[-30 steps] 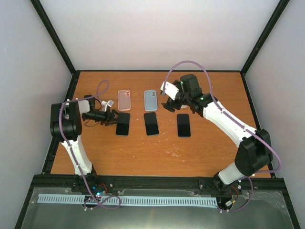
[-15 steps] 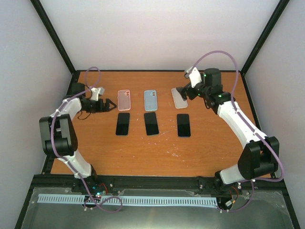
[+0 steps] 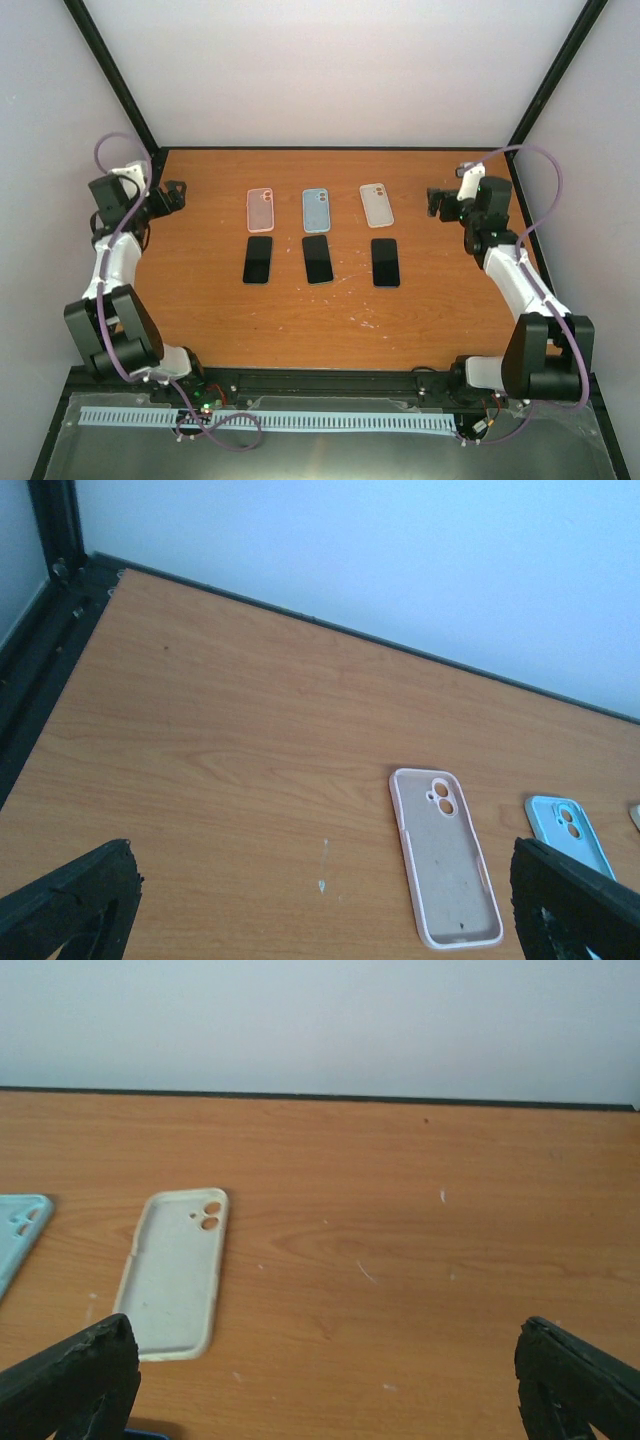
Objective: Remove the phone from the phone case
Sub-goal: Reset both arms
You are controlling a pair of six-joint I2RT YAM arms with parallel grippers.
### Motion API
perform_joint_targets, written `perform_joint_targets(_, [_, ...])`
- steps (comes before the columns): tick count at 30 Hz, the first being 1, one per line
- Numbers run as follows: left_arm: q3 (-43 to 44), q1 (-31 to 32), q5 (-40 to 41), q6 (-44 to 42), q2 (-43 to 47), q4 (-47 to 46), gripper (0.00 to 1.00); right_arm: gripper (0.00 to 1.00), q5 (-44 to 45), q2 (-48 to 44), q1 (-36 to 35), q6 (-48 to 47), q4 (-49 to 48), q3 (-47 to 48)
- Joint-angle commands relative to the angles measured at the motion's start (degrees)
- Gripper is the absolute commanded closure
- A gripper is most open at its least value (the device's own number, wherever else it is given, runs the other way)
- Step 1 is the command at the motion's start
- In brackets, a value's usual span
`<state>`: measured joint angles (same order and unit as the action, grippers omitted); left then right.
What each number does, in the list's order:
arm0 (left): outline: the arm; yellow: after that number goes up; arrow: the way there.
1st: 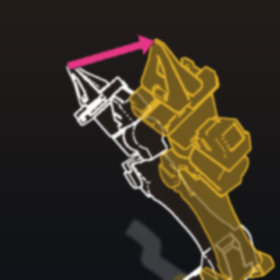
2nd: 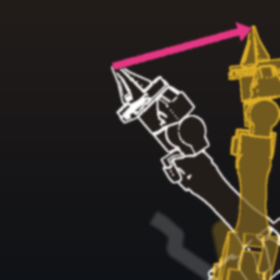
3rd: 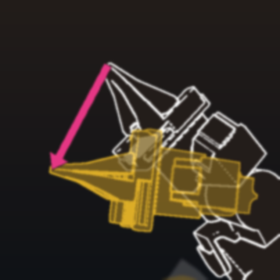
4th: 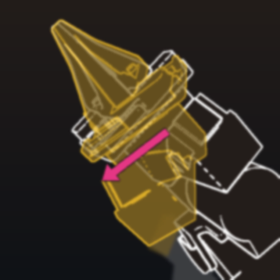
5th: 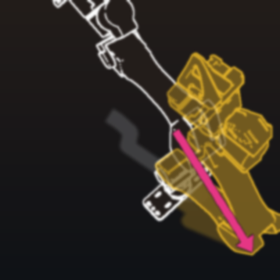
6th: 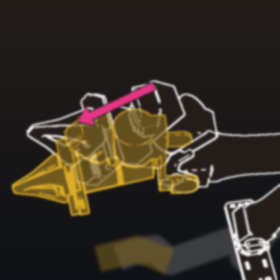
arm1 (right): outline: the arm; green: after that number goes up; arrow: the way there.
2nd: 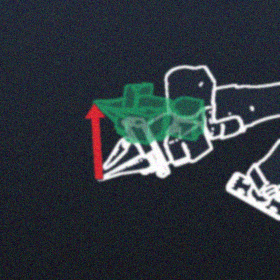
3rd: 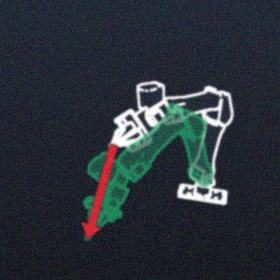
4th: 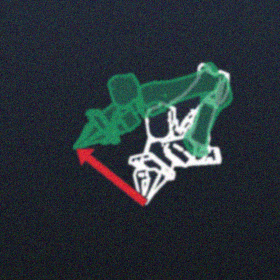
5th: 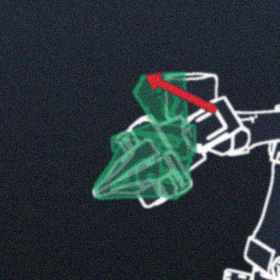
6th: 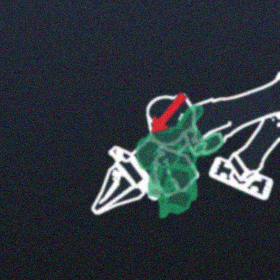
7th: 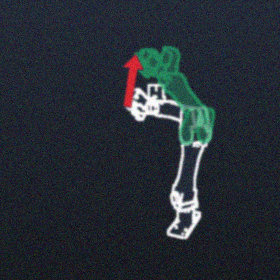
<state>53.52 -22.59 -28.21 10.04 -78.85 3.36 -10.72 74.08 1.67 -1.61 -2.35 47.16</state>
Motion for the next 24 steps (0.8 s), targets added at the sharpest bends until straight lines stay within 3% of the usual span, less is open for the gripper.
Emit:
perform_joint_targets(1, [-11.4,0.3,6.8,2.9,5.1,-19.8,0.0,0.0,6.2,-0.8,0.9,0.8,-12.7,-7.2])
perform_joint_targets(5, [-21.7,0.4,10.9,3.8,5.2,-34.7,0.0,0.0,12.9,1.0,1.1,3.6,-29.0,-16.0])
perform_joint_targets(9, [-30.6,1.3,10.2,-0.7,3.7,-49.6,0.0,0.0,13.1,5.0,1.1,2.7,-41.0,-20.7])
perform_joint_targets(16, [-42.1,7.1,12.1,-6.9,2.2,-71.9,0.0,0.0,10.1,5.5,1.1,2.1,-42.7,-20.8])
perform_joint_targets(22, [-44.1,8.8,13.8,-8.6,-7.7,-83.6,0.0,0.0,11.2,0.2,1.1,0.3,-43.1,-25.9])
perform_joint_targets(24, [-43.1,9.4,11.5,-9.9,-7.7,-81.6,0.0,0.0,11.9,-0.6,1.1,0.5,-44.2,-27.1])
